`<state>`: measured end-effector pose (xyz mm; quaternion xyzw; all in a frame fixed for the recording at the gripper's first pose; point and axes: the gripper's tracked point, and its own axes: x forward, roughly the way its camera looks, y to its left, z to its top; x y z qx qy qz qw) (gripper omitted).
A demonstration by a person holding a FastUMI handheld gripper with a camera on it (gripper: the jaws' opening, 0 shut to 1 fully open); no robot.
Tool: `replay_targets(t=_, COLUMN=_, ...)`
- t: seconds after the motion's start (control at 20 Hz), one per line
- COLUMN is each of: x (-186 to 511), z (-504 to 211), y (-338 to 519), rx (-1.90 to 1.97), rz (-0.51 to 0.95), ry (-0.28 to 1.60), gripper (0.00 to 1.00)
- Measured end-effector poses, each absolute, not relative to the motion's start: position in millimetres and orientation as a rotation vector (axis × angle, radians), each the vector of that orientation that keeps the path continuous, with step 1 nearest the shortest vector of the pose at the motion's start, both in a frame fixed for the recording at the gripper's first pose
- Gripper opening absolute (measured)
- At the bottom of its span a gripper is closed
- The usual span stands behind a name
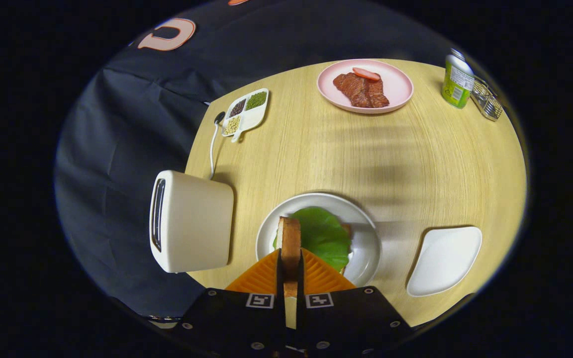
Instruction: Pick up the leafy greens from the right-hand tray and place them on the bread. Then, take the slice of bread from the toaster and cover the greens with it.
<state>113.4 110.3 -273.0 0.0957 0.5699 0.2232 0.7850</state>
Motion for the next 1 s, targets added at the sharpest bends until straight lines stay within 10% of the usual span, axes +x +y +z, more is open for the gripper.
replay_targets(t=0.4, x=115.8, z=-305.1, y=62.4, rx=0.163, rz=0.413, ry=1.27, gripper=0.34)
replay_targets(t=1.0, x=113.3, z=-224.7, y=41.4, rx=0.13, rz=0.374, ry=1.104, gripper=0.99)
